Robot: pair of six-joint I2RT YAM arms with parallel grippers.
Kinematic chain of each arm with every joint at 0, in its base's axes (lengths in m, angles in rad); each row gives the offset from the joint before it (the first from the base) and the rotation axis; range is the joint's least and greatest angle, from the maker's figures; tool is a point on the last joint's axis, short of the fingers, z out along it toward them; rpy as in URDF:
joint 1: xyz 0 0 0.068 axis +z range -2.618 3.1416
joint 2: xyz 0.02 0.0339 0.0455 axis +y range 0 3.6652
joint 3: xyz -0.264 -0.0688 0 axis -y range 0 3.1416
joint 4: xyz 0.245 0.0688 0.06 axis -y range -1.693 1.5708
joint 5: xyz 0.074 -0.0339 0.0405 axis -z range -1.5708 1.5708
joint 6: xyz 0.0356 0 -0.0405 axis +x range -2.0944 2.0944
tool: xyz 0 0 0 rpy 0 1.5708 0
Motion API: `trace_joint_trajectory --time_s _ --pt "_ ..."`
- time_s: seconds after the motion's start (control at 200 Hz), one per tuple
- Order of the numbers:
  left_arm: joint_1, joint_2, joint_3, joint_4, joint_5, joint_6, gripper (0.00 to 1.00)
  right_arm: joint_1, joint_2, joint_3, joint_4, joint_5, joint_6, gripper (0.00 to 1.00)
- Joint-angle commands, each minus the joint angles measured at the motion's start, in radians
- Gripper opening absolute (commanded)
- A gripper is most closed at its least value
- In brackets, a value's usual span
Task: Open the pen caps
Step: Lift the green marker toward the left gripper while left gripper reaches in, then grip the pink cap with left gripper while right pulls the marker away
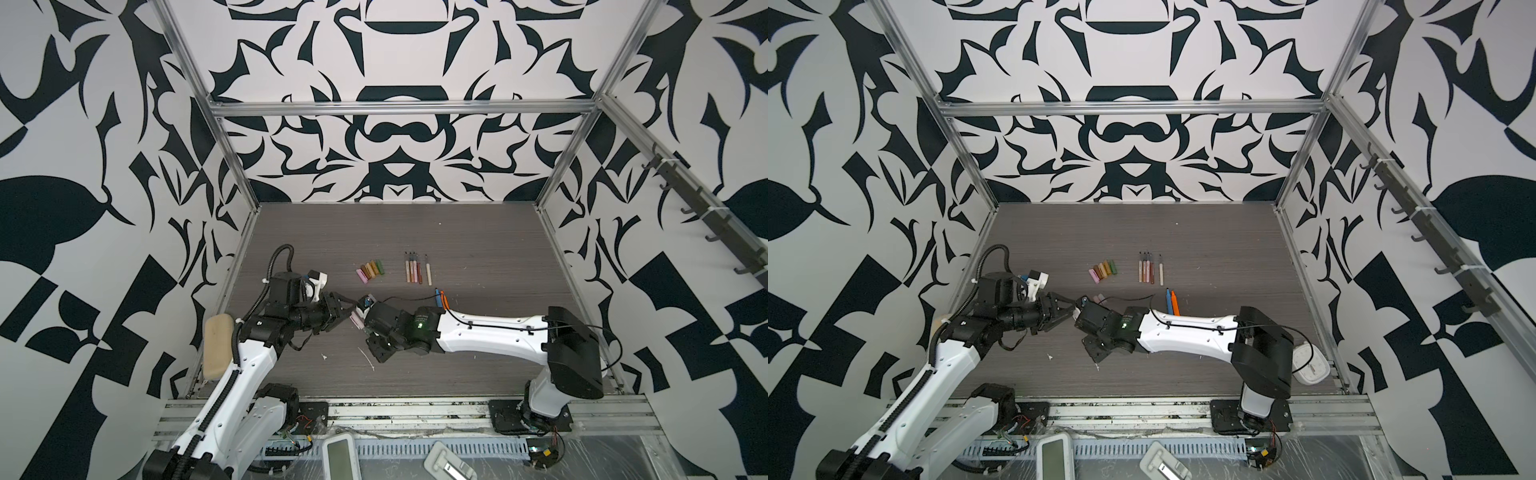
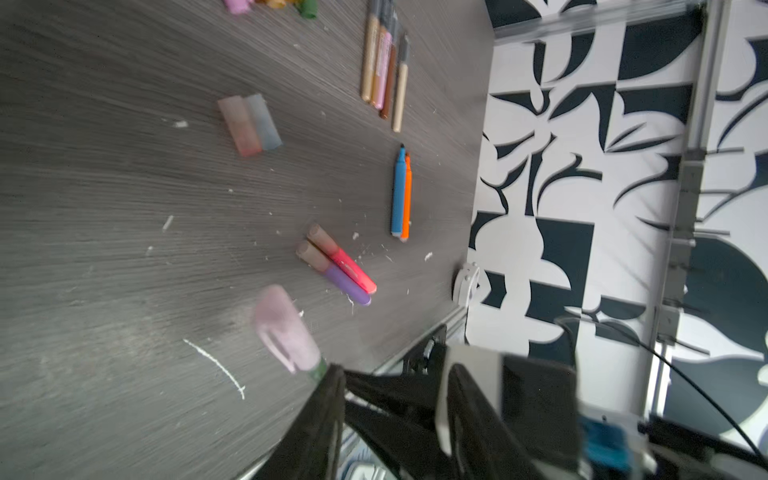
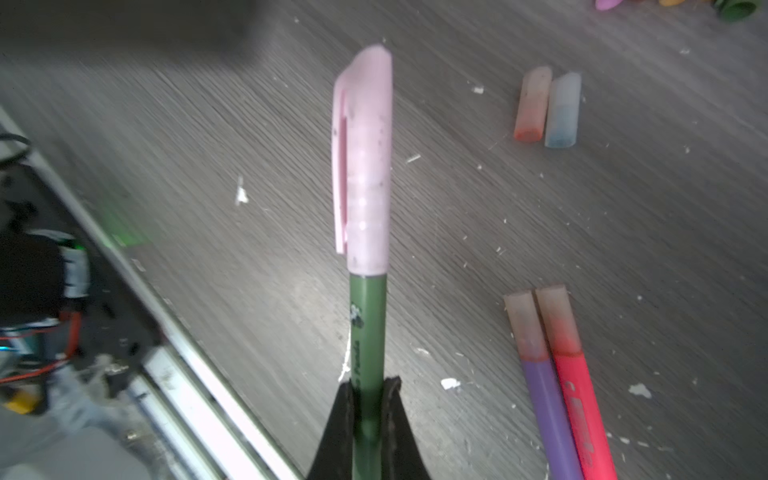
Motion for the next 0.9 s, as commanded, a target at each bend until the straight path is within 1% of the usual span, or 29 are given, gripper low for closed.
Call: trace_joint_trajectory --time_s 0.0,0.215,0.43,0.66,0.895 --pt "-0.024 0.009 -0.017 0.004 -0.018 -0.001 0.42 -0.013 -0.045 0.061 -0.003 -0.008 0.045 0.0" --pt "-0.074 0.028 -0.005 -0.022 -0.068 0.014 0.42 -0.04 -0.08 0.056 0.033 -0.051 0.082 0.0" --pt "-0.08 0.051 0.005 -0.02 -0.09 0.017 0.42 -0.048 -0.124 0.016 0.078 -0.086 0.096 0.0" --pt "-0.079 0.069 0.027 -0.02 -0.121 0.017 0.42 -0.054 -0.123 -0.028 0.14 -0.221 0.101 0.0" --pt "-0.08 0.104 0.048 -0.02 -0.136 0.029 0.41 -0.054 -0.154 -0.065 0.146 -0.227 0.111 0.0"
